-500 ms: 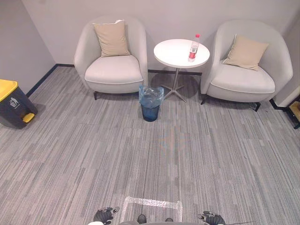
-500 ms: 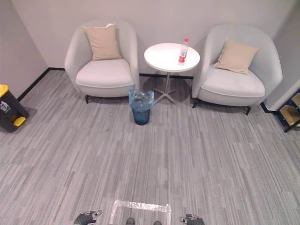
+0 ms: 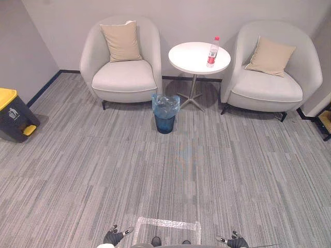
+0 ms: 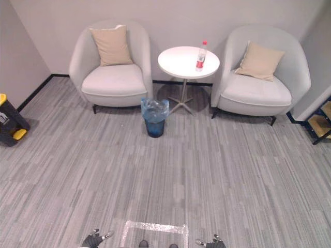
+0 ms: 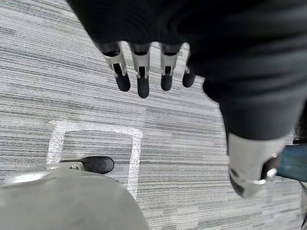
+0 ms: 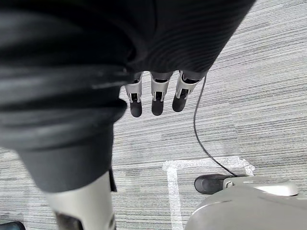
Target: Gather rubbish on tea table into small bin, then transfer packed bag to large trash can.
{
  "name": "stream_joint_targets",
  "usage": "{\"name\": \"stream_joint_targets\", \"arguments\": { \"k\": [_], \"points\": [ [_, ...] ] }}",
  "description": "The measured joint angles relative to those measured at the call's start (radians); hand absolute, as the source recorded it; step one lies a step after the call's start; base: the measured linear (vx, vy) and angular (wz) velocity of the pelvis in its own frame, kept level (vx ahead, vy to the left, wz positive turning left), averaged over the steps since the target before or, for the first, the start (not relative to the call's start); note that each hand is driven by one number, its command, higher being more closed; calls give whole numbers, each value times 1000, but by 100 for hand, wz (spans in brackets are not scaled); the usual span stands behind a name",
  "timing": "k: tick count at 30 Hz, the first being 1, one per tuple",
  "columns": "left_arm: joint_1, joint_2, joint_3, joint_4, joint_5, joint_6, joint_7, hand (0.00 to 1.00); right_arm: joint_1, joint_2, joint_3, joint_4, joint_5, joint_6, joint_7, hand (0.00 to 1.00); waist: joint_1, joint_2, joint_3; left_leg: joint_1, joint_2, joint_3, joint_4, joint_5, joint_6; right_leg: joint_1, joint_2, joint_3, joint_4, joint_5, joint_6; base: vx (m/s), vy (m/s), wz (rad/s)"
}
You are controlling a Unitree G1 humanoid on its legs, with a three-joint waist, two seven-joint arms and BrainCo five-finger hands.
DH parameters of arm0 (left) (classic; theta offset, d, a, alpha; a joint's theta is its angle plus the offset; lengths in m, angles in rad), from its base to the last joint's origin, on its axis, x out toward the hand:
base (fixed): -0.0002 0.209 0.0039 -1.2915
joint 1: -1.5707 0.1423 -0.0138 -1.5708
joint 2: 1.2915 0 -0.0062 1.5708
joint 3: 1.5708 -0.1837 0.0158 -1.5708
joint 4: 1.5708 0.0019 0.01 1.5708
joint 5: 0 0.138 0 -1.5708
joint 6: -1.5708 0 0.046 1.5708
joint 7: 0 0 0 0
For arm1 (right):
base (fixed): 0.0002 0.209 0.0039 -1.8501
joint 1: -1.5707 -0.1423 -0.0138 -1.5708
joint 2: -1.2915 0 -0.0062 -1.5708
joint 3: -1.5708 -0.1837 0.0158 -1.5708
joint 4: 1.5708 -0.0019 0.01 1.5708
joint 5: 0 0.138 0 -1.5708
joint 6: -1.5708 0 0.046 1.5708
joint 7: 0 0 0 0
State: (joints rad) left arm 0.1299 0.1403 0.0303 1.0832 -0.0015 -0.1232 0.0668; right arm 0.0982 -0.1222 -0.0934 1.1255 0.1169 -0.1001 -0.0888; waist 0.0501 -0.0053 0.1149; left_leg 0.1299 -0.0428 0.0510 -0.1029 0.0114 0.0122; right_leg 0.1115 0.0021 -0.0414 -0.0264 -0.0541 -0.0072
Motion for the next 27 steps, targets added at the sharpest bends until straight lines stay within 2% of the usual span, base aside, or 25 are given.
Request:
{"name": "stream_joint_targets", "arguments": {
  "k": [15, 18, 19, 22, 25, 26, 27],
  "points": [
    [-2, 9, -10, 9, 1, 1, -1, 0, -1, 0, 10, 0, 1, 0, 4, 0, 4, -9, -2, -23, 0, 65, 0, -11, 5, -39, 2, 66, -15, 17, 13, -7, -8, -14],
    [-7, 11, -10, 9, 0, 3, -1, 0, -7, 0, 10, 0, 0, 1, 5, 0, 4, -11, 2, -26, 2, 91, 0, -19, 4, -52, 5, 90, -11, 27, 6, 22, -4, -33],
    [-11, 11, -9, 8, 0, 3, -1, 0, -17, -1, 10, 0, 0, 2, 5, 0, 10, -13, 5, -27, 9, 129, 1, -27, 1, -75, 13, 119, 6, 27, 5, 10, -7, -53],
    [-16, 18, -9, 9, -1, 6, -1, 0, -36, 2, 20, -3, 0, 2, 5, 0, 4, -17, 9, -50, 16, 155, 21, -40, -3, -116, 16, 104, 40, 12, 4, 8, -28, -39],
    [-35, 16, -9, 8, -1, 6, -1, 0, -35, -1, 18, -6, 0, 1, 6, 0, 3, -12, 13, -99, 32, 152, 119, -95, -10, -119, 8, 27, 41, -1, 5, 51, -63, 6],
    [-40, 12, -7, 6, -1, 5, -1, 0, -29, -5, 18, -6, 0, 1, 6, 0, 8, -3, 20, -140, 59, 151, 251, -166, -21, -103, 14, -9, 37, -10, -7, 61, -97, 3],
    [-41, 11, -7, 6, -1, 5, -1, 0, -29, -7, 18, -8, 0, 1, 6, 0, 8, 1, 23, -157, 71, 152, 299, -189, -28, -93, 20, -12, 34, -14, -11, 84, -113, 8]
  ]
}}
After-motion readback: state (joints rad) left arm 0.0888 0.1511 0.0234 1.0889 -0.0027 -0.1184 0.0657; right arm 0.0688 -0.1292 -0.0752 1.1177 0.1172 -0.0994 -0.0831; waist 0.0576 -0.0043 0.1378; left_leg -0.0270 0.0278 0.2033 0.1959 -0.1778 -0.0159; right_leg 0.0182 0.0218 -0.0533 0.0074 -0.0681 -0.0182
